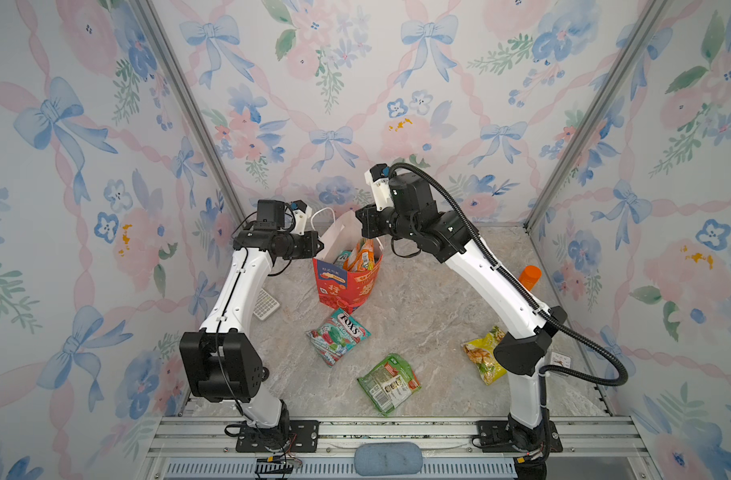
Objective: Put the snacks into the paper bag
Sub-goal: 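Lower the orange packet into the bag and open the right gripper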
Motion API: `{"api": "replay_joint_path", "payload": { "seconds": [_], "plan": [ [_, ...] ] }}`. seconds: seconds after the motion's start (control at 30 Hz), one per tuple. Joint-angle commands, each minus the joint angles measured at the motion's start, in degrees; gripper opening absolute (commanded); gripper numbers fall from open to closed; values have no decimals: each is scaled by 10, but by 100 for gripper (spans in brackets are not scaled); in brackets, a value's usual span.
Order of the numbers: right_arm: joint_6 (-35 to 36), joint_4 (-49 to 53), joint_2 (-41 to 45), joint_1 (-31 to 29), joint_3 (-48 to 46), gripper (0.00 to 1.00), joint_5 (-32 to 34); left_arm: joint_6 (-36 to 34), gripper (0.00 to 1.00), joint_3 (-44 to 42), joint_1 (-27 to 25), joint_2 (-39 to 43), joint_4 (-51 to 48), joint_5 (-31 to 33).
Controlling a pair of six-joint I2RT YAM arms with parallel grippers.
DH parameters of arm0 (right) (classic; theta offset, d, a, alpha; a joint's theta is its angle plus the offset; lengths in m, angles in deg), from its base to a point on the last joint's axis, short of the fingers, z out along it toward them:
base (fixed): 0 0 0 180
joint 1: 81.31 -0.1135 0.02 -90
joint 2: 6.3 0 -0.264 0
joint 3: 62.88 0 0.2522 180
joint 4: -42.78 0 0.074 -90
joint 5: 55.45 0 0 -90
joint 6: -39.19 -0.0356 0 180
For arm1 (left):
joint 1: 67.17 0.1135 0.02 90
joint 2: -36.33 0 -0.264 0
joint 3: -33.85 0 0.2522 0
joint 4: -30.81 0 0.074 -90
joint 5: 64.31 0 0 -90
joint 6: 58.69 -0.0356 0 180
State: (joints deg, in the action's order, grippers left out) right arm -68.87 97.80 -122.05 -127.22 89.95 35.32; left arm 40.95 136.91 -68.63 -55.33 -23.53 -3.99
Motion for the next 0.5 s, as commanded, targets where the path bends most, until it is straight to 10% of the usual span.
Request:
{"api": "replay_joint_path", "payload": {
  "seconds": [0.0,0.47],
  "plan": [
    [30,47,20,-2,-15,14,21,5,0,-7,2,10,-14,-6],
    [24,45,96,-9,-221,27,18,5,0,-6,3,9,-14,-5]
  ]
}}
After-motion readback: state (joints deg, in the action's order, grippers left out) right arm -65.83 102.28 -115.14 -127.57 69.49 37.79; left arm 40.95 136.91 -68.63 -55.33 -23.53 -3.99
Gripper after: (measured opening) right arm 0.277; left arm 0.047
